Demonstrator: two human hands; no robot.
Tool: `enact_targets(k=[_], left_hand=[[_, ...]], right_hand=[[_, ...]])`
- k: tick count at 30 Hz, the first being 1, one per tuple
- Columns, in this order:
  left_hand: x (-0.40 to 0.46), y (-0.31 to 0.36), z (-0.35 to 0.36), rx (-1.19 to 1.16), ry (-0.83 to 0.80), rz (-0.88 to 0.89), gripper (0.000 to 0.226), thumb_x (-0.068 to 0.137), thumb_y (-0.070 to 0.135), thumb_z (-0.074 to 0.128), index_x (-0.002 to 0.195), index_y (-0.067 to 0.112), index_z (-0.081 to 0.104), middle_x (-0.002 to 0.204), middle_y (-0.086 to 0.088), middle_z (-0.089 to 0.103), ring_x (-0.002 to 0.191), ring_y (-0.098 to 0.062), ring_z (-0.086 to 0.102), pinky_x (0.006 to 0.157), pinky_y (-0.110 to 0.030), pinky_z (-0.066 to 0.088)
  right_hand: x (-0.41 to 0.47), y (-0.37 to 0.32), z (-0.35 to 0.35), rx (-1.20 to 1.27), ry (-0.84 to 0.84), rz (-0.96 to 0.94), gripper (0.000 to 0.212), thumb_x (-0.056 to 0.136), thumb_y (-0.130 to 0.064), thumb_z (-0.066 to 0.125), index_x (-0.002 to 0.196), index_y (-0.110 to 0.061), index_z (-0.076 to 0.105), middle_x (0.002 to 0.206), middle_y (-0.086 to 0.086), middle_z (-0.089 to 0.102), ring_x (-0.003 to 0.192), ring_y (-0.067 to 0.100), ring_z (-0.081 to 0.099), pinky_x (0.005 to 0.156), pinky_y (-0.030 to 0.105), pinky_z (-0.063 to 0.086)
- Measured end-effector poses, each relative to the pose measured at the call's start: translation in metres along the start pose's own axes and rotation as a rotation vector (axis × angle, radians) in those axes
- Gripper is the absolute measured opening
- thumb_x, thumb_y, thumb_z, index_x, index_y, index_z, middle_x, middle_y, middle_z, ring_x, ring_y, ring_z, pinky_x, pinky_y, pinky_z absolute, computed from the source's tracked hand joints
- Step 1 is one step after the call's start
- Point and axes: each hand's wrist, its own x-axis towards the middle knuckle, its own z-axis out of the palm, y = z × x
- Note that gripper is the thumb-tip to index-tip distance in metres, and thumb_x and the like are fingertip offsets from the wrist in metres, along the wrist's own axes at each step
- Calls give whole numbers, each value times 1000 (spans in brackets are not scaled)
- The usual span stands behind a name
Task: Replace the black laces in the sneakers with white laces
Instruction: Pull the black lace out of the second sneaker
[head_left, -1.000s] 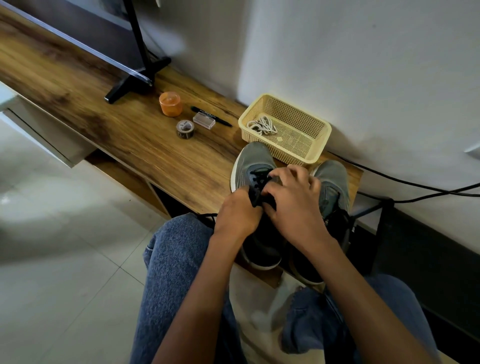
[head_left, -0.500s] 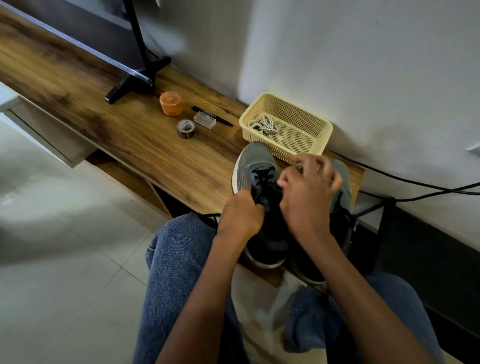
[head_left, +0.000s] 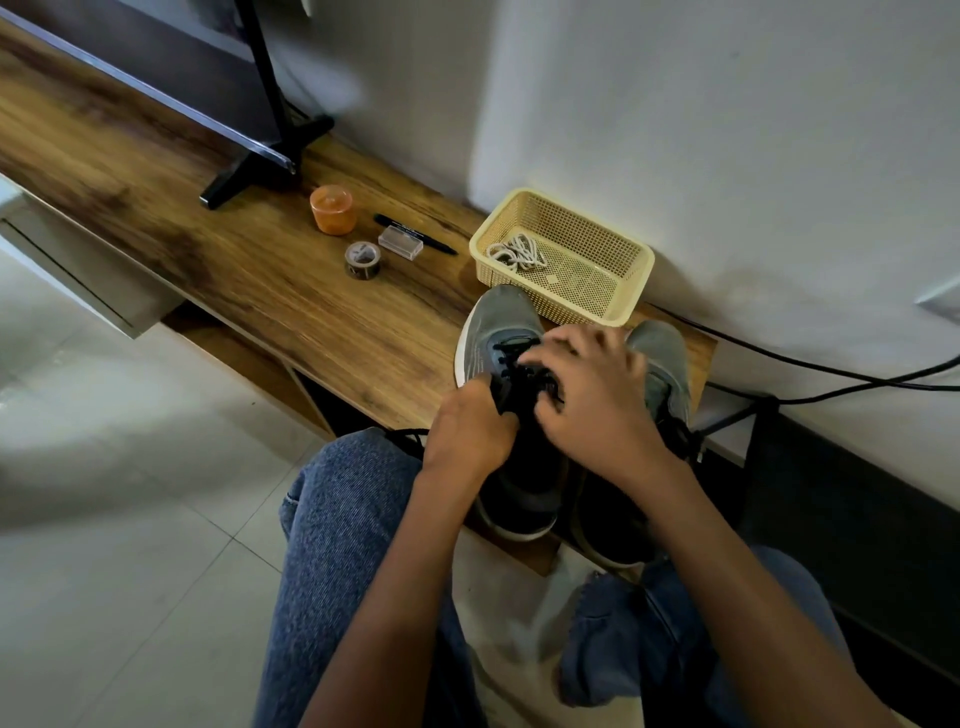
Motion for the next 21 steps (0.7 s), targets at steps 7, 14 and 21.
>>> enact_targets(k=[7, 14, 21], left_hand=[[1, -1, 1, 1, 10, 3, 31, 86, 15, 54, 117, 13, 59, 106, -11, 63, 97, -29, 60, 85, -38, 52], [1, -2, 1, -6, 10, -9, 37, 88, 13, 56, 125, 14, 56, 113, -13, 62, 103, -30, 59, 90, -42, 52], [-1, 0, 2, -5, -3, -6, 40, 89, 14, 56, 128, 14, 53, 116, -13, 61, 106, -30, 59, 91, -43, 52]], right_hand=[[-1, -7, 22, -128, 127, -83, 11, 73, -22, 77, 79, -17, 69, 101, -2, 64, 104, 28, 53, 82, 39, 23], [-5, 11, 7, -9, 422, 147, 6, 79, -14, 69, 85, -15, 68, 107, 3, 60, 105, 26, 44, 86, 36, 23], [-8, 14, 5, 58, 463, 330, 5, 83, -15, 67, 87, -12, 66, 108, 6, 57, 109, 30, 48, 89, 43, 31]])
